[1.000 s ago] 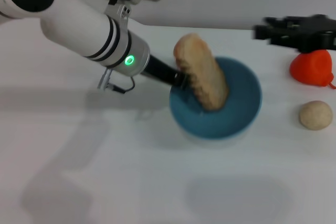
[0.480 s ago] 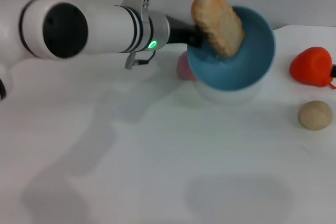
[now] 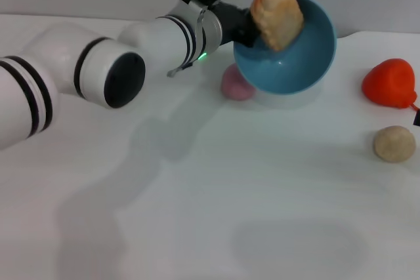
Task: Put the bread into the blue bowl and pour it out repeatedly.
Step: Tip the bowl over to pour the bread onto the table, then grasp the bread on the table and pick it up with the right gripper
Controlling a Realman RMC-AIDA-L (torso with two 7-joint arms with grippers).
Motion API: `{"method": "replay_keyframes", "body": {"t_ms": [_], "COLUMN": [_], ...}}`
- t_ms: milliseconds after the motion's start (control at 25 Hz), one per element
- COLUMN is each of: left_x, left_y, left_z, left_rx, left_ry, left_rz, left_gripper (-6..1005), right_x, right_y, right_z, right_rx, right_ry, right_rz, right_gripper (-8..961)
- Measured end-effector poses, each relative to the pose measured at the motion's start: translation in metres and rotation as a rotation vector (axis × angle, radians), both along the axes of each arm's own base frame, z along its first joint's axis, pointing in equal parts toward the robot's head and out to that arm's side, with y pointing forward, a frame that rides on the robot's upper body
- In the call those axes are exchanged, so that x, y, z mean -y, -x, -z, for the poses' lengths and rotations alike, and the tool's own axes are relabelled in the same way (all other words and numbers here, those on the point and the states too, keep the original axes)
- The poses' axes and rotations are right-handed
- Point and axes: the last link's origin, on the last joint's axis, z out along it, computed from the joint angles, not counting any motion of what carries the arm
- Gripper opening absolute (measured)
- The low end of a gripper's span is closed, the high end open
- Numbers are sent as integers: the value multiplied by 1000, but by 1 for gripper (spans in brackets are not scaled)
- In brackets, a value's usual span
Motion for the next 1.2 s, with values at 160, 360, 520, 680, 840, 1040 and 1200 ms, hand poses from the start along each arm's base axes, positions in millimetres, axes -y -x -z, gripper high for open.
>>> {"method": "replay_keyframes", "body": {"t_ms": [160,360,520,680,840,1040,1200], "left_x": [1,8,11,10,11,9,0], "left_y": [-2,1,4,8,13,18,19], "left_z": [0,4,6,3,1,-2,-9], "left_rx": [3,-22,-36,-38,-27,17,88], "left_ry": [-46,-80,-87,-105,-119,-131,-117], "left_rz": [74,181,219,224,213,150,4], "left_gripper": [-1,0,0,-1,-1,-1,0], "right_x": [4,6,8,8,6,1,-4], "right_y": [-6,-10,-10,-9,-5,4,15], "right_z": [3,6,9,12,15,19,25], "right_rx": [-43,-80,-91,-96,-100,-94,-73], "right_ry": [13,31,35,40,52,69,110], "right_rz": [43,74,78,77,65,17,-40], "right_gripper": [435,431,428,425,422,418,415]}}
